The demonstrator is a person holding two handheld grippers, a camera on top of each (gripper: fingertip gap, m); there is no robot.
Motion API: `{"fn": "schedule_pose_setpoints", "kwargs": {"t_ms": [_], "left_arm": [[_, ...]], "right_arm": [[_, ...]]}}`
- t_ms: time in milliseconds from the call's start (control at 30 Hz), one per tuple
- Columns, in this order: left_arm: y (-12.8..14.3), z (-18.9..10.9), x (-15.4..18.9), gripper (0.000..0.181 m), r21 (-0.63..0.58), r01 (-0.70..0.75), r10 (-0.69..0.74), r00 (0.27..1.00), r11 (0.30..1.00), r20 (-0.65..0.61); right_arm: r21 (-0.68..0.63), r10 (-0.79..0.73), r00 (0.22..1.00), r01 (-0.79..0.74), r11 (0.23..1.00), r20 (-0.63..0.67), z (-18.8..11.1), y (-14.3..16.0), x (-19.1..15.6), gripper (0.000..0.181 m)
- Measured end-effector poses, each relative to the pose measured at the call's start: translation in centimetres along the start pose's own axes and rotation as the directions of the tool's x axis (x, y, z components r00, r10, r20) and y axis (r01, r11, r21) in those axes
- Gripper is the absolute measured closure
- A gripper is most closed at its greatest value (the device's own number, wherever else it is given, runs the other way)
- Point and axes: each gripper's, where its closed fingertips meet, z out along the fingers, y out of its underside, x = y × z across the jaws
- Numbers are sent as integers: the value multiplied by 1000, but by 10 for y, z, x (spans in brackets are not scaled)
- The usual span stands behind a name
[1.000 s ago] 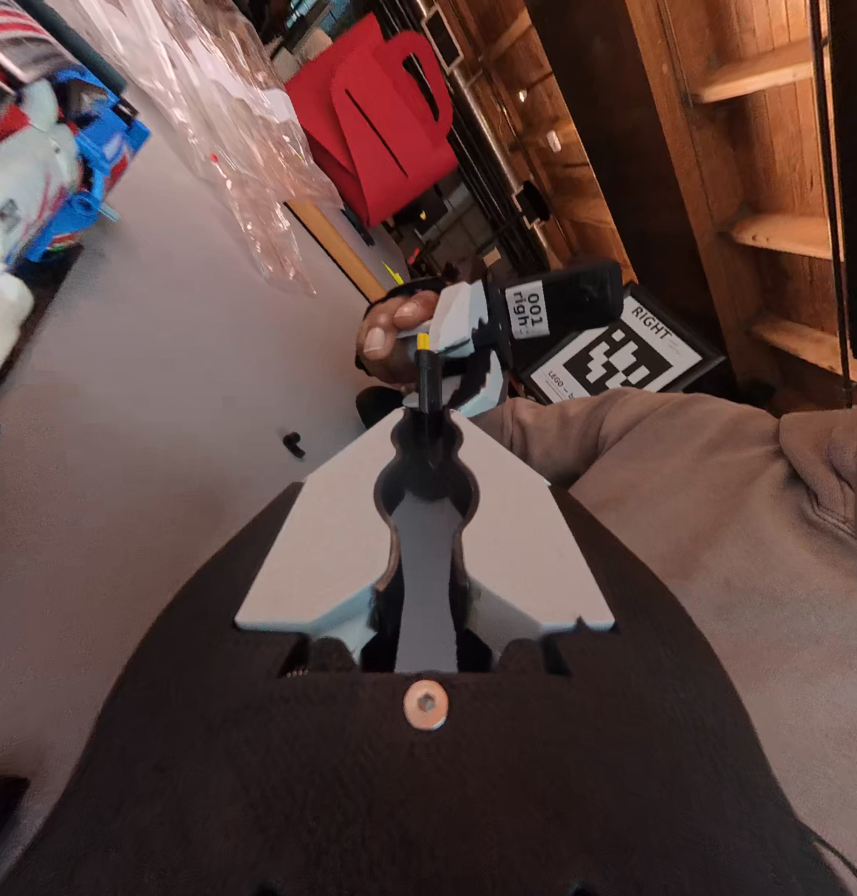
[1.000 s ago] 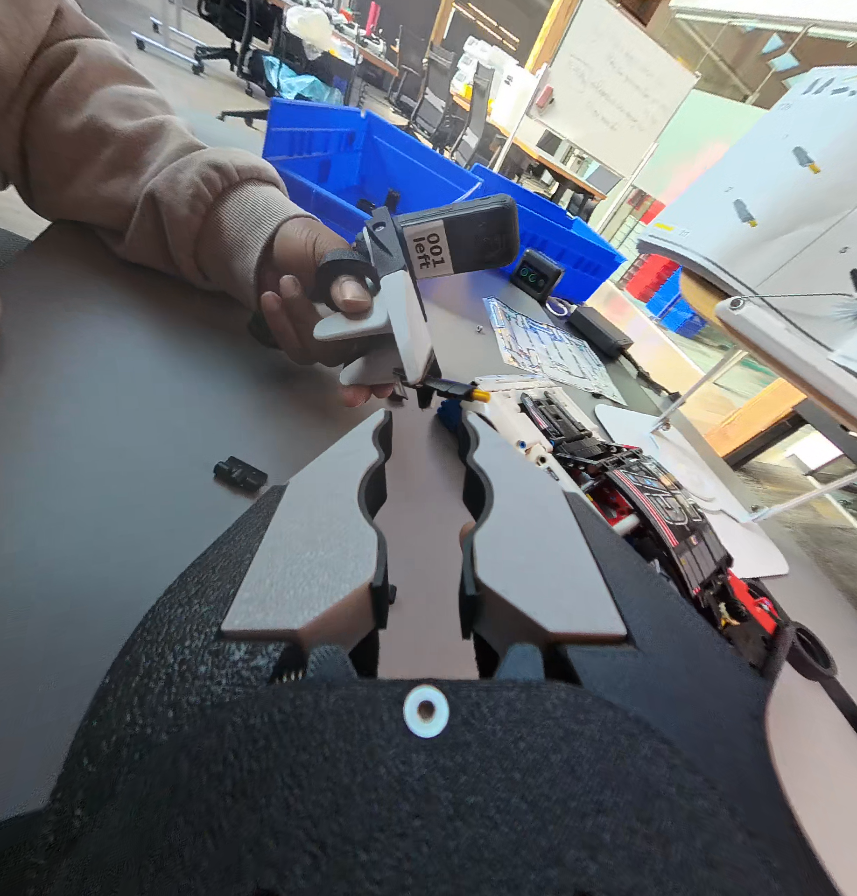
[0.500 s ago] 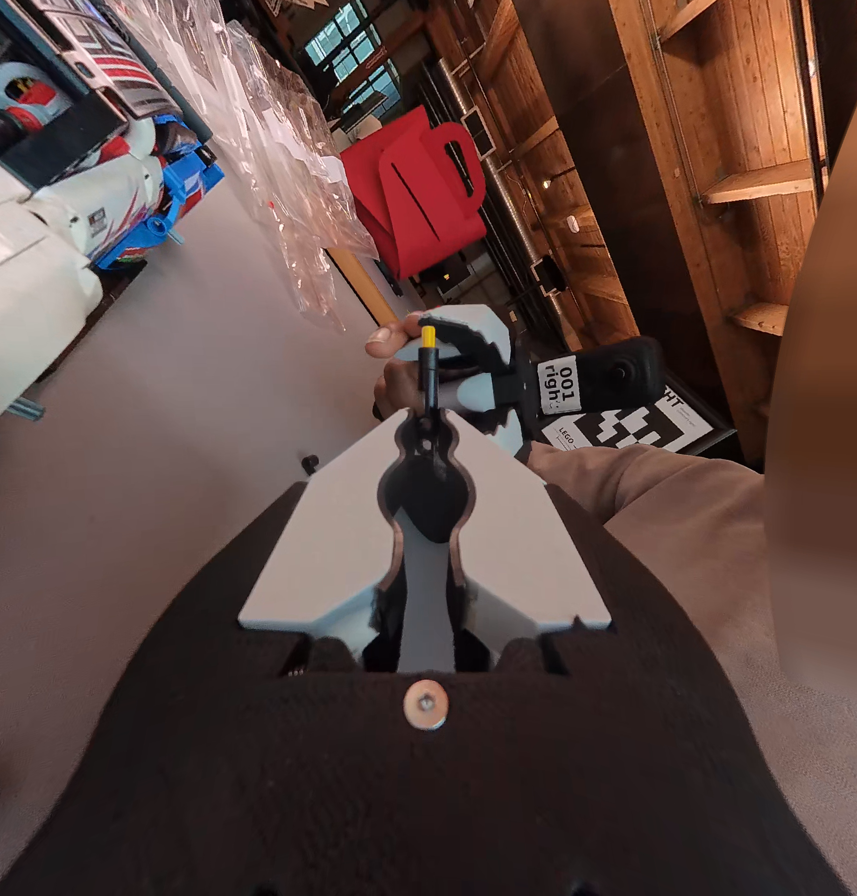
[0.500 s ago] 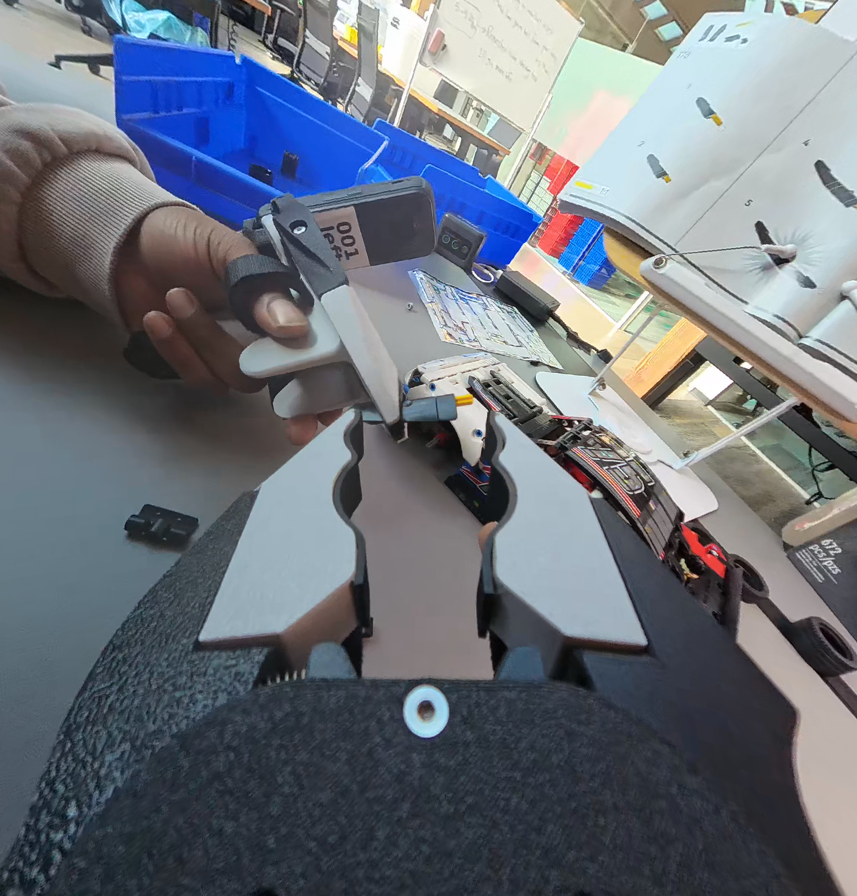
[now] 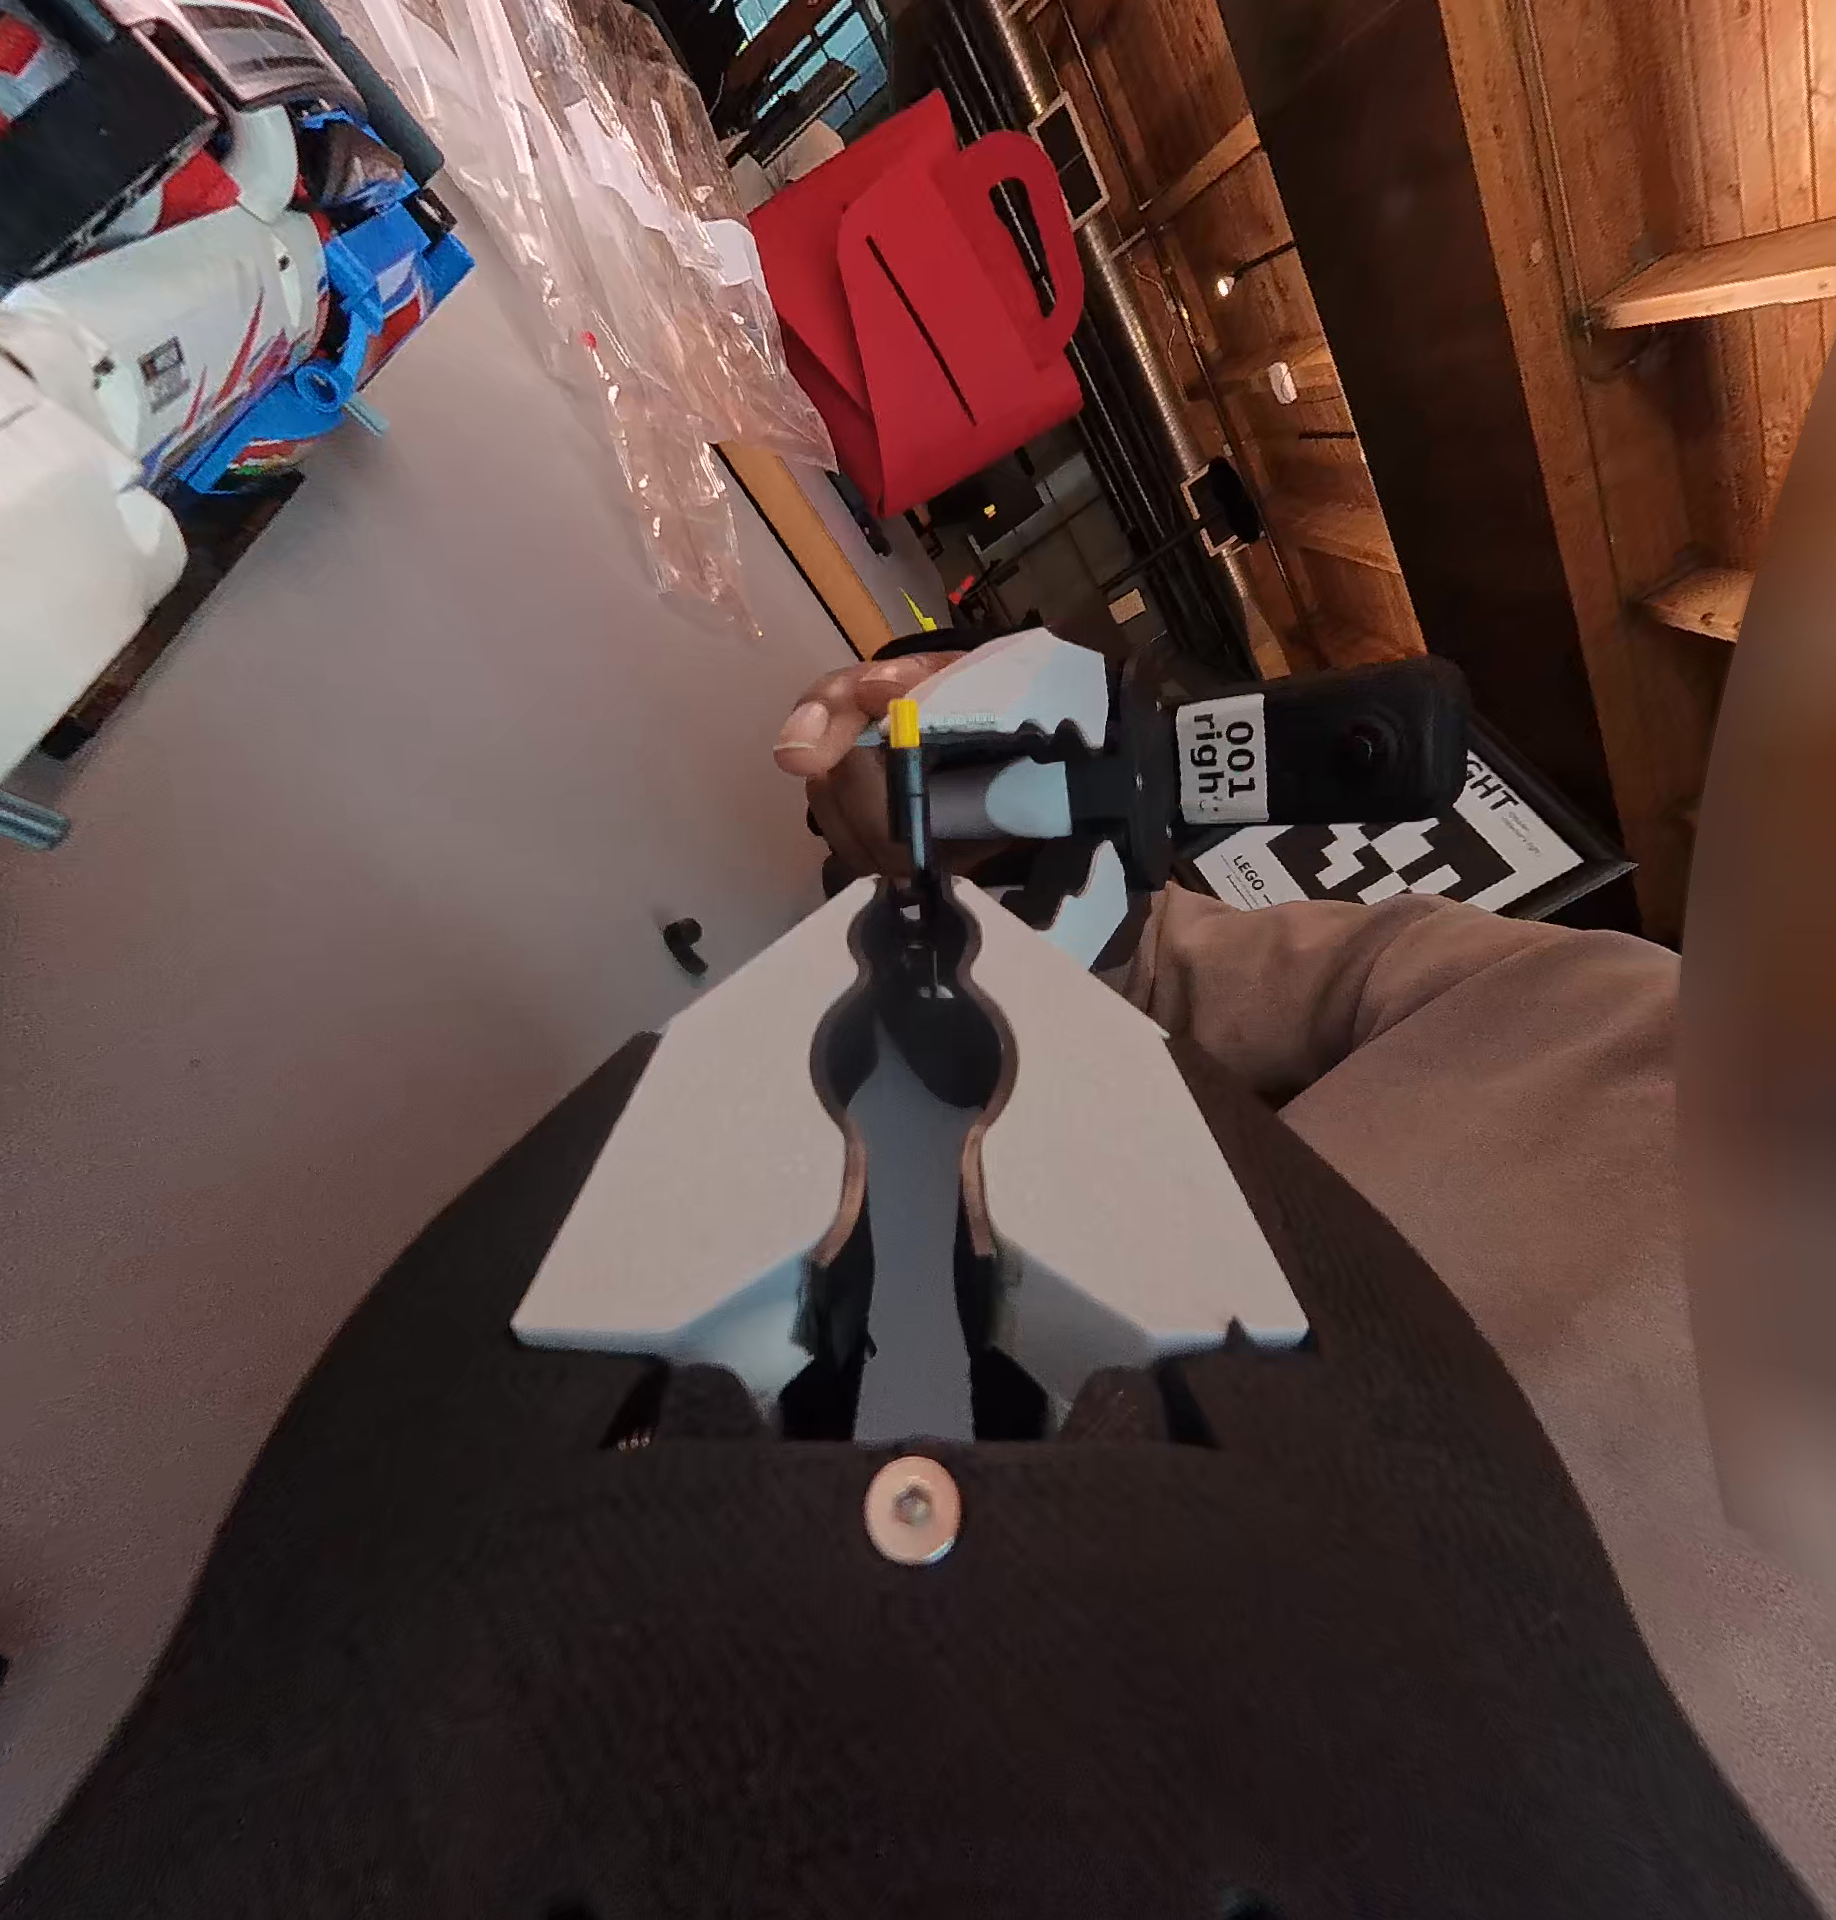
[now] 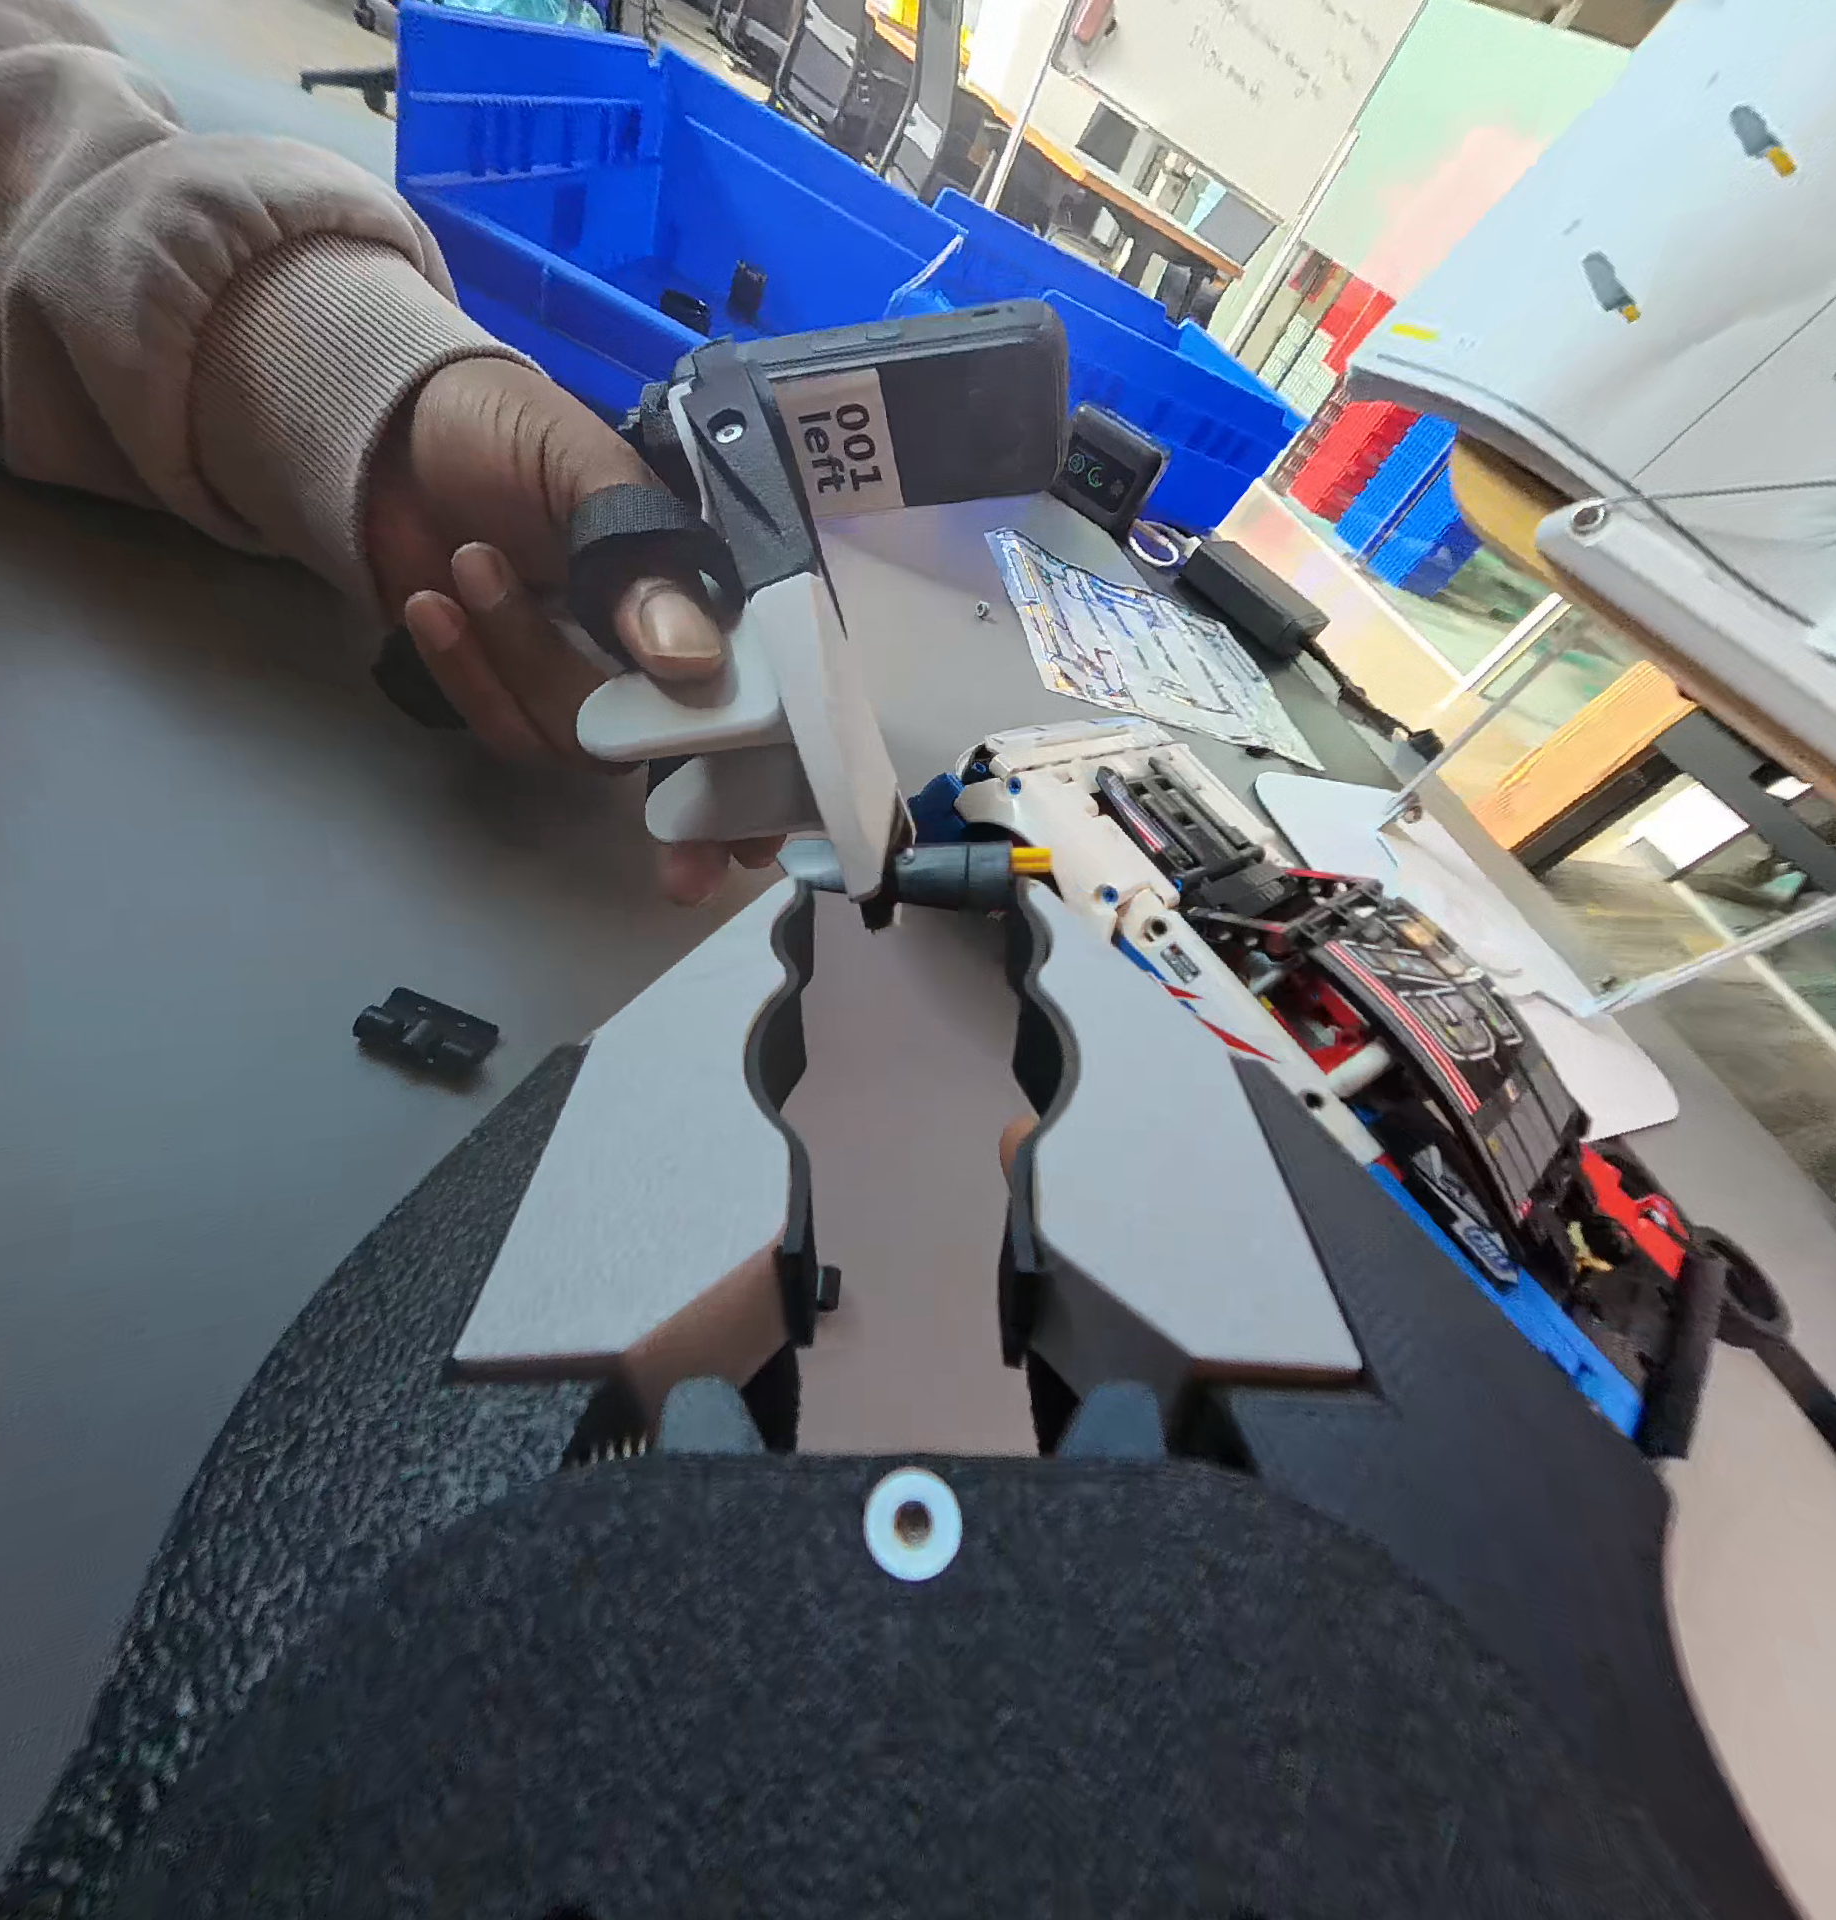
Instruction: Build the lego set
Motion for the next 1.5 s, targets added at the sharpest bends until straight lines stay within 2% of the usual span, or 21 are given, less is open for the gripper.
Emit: {"fn": "schedule_pose_setpoints", "kwargs": {"t_ms": [67,133,233,367,500,633,700,733,800,900,967,1067,1167,1300,1433,1500], "left_arm": [[-1,-3,-6,176,-34,-49,51,998,998,46],[8,-9,-12,176,-141,-122,136,986,982,93],[18,-16,-23,176,-253,-213,258,953,944,161],[29,-12,-26,176,-326,-274,341,925,905,170],[34,-11,-30,176,-354,-286,366,912,890,183],[31,-13,-33,176,-346,-281,362,911,895,197],[28,-15,-35,176,-342,-284,368,906,896,211],[27,-16,-36,176,-339,-285,369,903,897,218],[25,-18,-38,176,-338,-285,372,899,897,229],[24,-18,-38,176,-335,-282,368,901,899,231],[25,-19,-39,176,-341,-278,367,901,898,231],[28,-20,-41,176,-362,-281,378,896,889,232],[32,-21,-41,176,-397,-293,399,890,870,219],[39,-26,-41,176,-492,-395,539,821,776,190],[49,-31,-43,176,-584,-470,655,742,662,145],[51,-33,-44,176,-624,-515,723,680,587,119]], "right_arm": [[-67,71,991,-63,996,117,-9,14,0,147],[-258,169,960,-108,960,225,-22,48,-6,147],[-410,186,953,-74,909,240,-32,84,-11,156],[-430,191,947,-64,901,257,-27,84,-19,167],[-481,131,954,15,877,270,-26,88,-21,171],[-539,49,983,56,840,179,-24,97,-3,176],[-528,3,995,50,848,100,-22,95,11,172],[-497,-5,994,58,866,108,-20,87,9,170],[-363,-15,971,103,926,237,-15,57,-20,167],[-229,-9,865,143,963,501,-14,29,-82,164],[-235,-25,816,195,952,577,-10,32,-101,162],[-269,-30,772,257,928,634,-2,41,-111,159],[-313,-5,750,282,907,661,4,42,-110,169],[-410,97,752,242,879,652,7,43,-105,173],[-463,297,735,26,886,610,-4,38,-94,175],[-473,357,744,-63,879,564,-10,38,-81,176]]}}
